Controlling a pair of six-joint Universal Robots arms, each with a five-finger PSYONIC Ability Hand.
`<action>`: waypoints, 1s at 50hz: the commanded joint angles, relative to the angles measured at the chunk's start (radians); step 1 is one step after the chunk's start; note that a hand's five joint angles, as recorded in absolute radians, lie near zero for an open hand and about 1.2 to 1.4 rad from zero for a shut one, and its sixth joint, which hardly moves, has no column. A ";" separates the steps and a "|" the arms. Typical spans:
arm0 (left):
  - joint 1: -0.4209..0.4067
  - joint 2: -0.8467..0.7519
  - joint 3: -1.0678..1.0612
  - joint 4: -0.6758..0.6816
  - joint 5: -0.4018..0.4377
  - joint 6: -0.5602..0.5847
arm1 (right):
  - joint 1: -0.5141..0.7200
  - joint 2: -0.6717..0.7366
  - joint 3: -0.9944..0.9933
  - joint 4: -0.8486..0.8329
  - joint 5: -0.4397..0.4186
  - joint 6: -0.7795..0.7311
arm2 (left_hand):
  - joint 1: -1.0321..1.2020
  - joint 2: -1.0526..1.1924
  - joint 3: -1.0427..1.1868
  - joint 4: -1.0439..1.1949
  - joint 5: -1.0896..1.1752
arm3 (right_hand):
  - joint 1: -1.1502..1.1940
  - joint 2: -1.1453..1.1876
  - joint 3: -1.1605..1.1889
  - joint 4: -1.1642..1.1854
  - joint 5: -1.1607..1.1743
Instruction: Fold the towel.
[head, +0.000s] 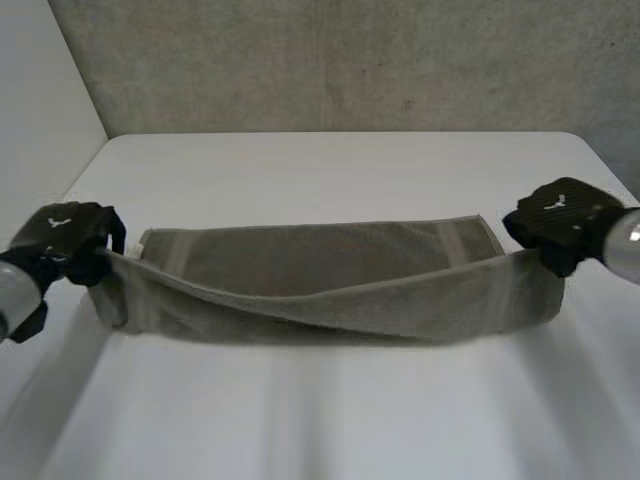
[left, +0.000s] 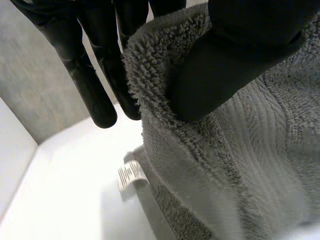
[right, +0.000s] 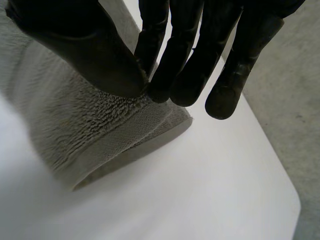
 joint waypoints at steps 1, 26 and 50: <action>-0.078 -0.264 0.207 0.032 -0.138 -0.016 | 0.085 0.212 -0.204 -0.111 0.100 0.097 | 0.193 0.178 0.178 0.178 0.188 | 0.054 0.061 0.049 0.048 0.055; -0.186 -0.454 0.427 0.121 -0.285 -0.050 | 0.197 0.480 -0.490 -0.290 0.349 0.223 | -1.028 -1.044 -1.043 -1.044 -1.034 | -1.168 -1.161 -1.173 -1.173 -1.167; -0.207 -0.137 0.013 0.365 -0.274 -0.082 | 0.142 0.154 0.189 -0.479 0.248 0.245 | -1.028 -1.044 -1.043 -1.044 -1.034 | -1.031 -1.025 -1.037 -1.037 -1.030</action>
